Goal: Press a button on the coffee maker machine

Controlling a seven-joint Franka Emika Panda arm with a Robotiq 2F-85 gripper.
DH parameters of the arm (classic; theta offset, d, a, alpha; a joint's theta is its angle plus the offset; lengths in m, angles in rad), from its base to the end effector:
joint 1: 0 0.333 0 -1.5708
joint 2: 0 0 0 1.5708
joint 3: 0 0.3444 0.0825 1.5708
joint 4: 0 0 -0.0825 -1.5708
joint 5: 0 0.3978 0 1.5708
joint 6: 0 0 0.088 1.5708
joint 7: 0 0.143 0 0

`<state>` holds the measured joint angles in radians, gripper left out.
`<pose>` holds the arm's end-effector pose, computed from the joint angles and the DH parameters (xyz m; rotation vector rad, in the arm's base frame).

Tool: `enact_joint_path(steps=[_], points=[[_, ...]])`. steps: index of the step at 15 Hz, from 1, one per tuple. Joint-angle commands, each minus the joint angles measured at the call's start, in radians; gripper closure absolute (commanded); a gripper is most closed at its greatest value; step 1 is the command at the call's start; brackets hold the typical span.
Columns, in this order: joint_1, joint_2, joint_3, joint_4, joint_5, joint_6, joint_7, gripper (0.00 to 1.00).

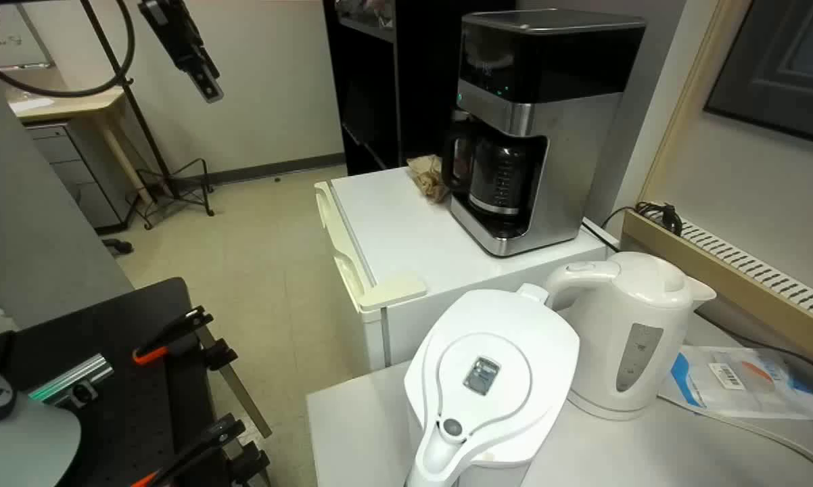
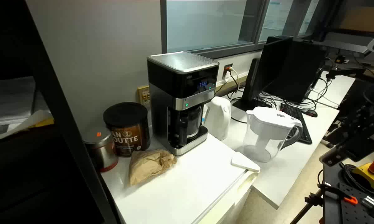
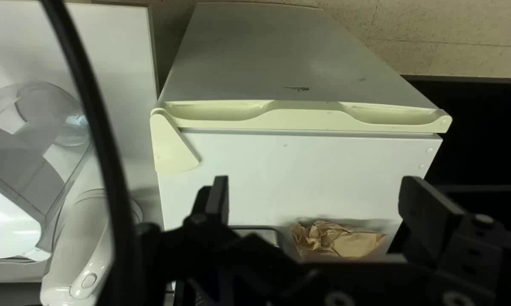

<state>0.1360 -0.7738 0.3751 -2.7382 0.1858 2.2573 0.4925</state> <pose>0.3038 0.1721 0.4315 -3.0751 0.2266 -0.4395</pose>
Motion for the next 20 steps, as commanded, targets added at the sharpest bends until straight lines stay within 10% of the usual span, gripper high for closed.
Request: enact_joint_path(steps=[1, 15, 16, 20], points=[[0.008, 0.002, -0.008, 0.002, -0.008, -0.002, 0.006, 0.00], [-0.075, 0.069, -0.009, 0.026, -0.257, 0.135, -0.113, 0.00], [-0.090, 0.081, -0.010, 0.027, -0.293, 0.172, -0.127, 0.25], [-0.186, 0.138, 0.014, 0.042, -0.451, 0.303, -0.128, 0.47]])
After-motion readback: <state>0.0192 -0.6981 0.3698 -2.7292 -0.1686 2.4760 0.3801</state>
